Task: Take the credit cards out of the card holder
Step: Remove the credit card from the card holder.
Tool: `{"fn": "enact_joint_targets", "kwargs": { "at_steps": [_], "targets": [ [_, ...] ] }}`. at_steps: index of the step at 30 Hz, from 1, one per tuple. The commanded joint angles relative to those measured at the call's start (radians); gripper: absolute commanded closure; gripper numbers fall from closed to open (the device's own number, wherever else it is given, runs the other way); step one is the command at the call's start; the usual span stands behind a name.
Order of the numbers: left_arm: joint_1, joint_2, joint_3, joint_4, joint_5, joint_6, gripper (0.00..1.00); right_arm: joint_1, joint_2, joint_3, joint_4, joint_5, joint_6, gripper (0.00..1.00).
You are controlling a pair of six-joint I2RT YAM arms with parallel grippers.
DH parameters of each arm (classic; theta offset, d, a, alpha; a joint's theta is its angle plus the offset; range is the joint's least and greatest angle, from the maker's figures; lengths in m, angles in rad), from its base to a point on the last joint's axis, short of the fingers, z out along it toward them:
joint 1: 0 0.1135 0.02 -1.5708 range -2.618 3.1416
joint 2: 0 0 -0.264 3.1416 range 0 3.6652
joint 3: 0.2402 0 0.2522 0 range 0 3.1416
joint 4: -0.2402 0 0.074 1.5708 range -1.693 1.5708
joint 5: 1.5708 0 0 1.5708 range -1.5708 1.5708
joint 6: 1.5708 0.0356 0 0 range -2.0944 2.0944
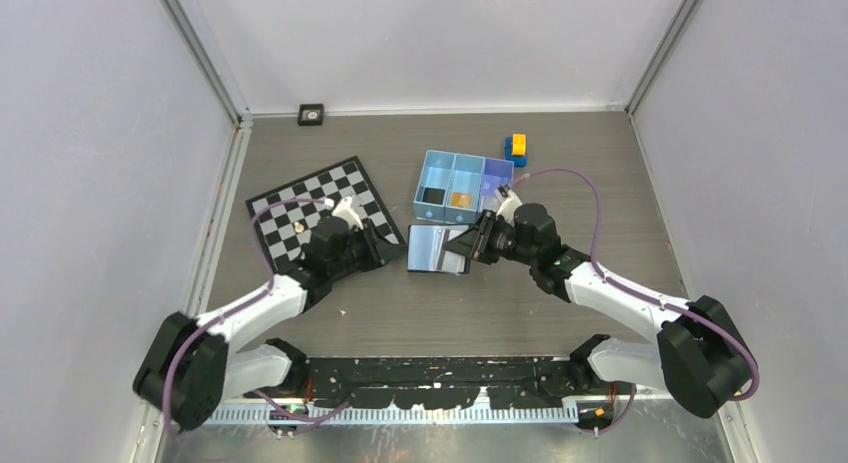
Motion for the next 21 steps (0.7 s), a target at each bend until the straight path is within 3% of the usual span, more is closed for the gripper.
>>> {"fn": "enact_joint_targets", "kwargs": {
  "at_steps": [1,4,7,16,21],
  "targets": [
    [0.003,-0.234,-0.031,-0.034,-0.148,0.045,0.7,-0.001,-0.008,0.03,0.012,0.025,-0.021,1.0],
    [0.001,-0.375,-0.124,0.143,-0.071,0.036,0.69,-0.001,0.0,0.032,0.018,0.012,-0.02,1.0],
    [-0.014,-0.399,-0.151,0.303,0.061,0.042,0.71,0.0,0.013,0.031,0.052,-0.025,-0.015,0.99],
    [-0.036,-0.104,-0.06,0.528,0.34,-0.062,0.75,0.009,0.062,0.014,0.226,-0.157,0.03,1.0],
    [-0.039,-0.005,-0.038,0.577,0.393,-0.109,0.77,0.03,0.068,0.012,0.268,-0.178,0.03,1.0]
  ]
}}
